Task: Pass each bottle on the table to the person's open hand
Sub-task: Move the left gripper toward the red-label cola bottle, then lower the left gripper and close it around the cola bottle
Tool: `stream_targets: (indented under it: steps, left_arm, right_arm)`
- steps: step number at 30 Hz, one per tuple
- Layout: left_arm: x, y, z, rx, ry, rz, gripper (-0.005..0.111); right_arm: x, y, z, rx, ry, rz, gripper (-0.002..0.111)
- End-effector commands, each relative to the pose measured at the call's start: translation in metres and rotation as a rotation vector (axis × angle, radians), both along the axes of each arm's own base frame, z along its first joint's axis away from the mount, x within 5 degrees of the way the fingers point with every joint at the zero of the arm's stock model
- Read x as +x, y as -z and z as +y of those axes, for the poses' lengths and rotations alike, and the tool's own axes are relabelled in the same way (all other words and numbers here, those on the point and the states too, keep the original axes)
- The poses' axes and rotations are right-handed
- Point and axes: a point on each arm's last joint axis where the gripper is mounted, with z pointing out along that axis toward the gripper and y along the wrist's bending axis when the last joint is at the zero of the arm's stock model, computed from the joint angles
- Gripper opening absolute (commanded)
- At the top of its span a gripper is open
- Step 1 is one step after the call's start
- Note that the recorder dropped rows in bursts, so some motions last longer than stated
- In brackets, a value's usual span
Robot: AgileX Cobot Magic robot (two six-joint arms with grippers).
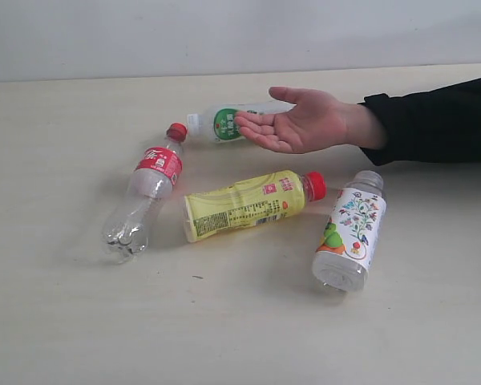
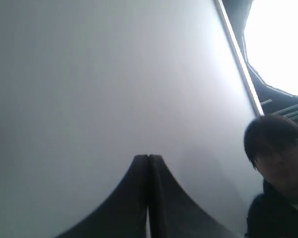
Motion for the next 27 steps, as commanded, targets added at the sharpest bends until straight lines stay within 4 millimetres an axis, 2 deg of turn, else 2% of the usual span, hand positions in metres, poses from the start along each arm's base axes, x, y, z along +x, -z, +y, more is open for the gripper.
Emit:
stream_targets:
  steps: [1, 4, 8, 12, 13, 14, 15, 16, 17, 19, 20, 21, 23, 25, 27]
  left_arm:
    - [-0.005, -0.029, 0.021, -0.233, -0.120, -0.103, 0.000]
    - [-0.001, -0.051, 0.027, -0.244, -0.232, -0.177, 0.000]
    - [0.022, -0.081, 0.024, -0.237, -0.266, -0.120, 0.000]
    - [0.078, -0.096, 0.009, -0.146, -0.311, 0.067, 0.000]
    - [0.113, -0.091, 0.001, -0.096, -0.323, 0.251, 0.000]
    - [0.136, -0.087, -0.005, -0.060, -0.327, 0.399, 0.000]
    - [0.172, -0.072, -0.014, 0.030, -0.355, 0.697, 0.000]
    - [0.190, -0.065, -0.018, 0.087, -0.376, 0.835, 0.000]
    - [0.217, -0.057, -0.025, 0.165, -0.407, 1.022, 0.000]
    - [0.252, -0.034, -0.034, 0.311, -0.464, 1.387, 0.000]
    - [0.261, -0.027, -0.036, 0.357, -0.479, 1.486, 0.000]
    - [0.274, -0.010, -0.039, 0.428, -0.500, 1.627, 0.000]
    - [0.288, 0.008, -0.045, 0.469, -0.489, 1.739, 0.000]
    - [0.295, 0.024, -0.051, 0.511, -0.437, 1.747, 0.001]
    - [0.299, 0.032, -0.059, 0.531, -0.353, 1.740, 0.012]
  right_arm:
    - [0.000, 0.001, 0.000, -0.005, 0.006, -0.007, 0.000]
    - [0.000, 0.001, 0.000, -0.005, 0.006, -0.007, 0.000]
    - [0.000, 0.000, 0.000, -0.004, 0.006, -0.017, 0.000]
    - [0.000, 0.000, 0.000, -0.004, 0.006, -0.017, 0.000]
    - [0.000, 0.000, 0.000, -0.004, 0.006, -0.017, 0.000]
    - [0.000, 0.000, 0.000, -0.004, 0.006, -0.017, 0.000]
    - [0.000, 0.000, 0.000, -0.004, 0.006, -0.017, 0.000]
    - [0.000, 0.000, 0.000, -0.002, 0.006, -0.016, 0.000]
    - [0.000, 0.000, 0.000, -0.002, 0.006, -0.016, 0.000]
    - [0.000, 0.000, 0.000, -0.002, 0.006, -0.016, 0.000]
    - [0.000, 0.000, 0.000, -0.002, 0.006, -0.016, 0.000]
    - [0.000, 0.000, 0.000, -0.002, 0.006, -0.016, 0.000]
    - [0.000, 0.000, 0.000, -0.002, 0.006, -0.016, 0.000]
    - [0.000, 0.000, 0.000, -0.002, 0.006, -0.016, 0.000]
    - [0.000, 0.000, -0.001, -0.004, 0.007, -0.017, 0.000]
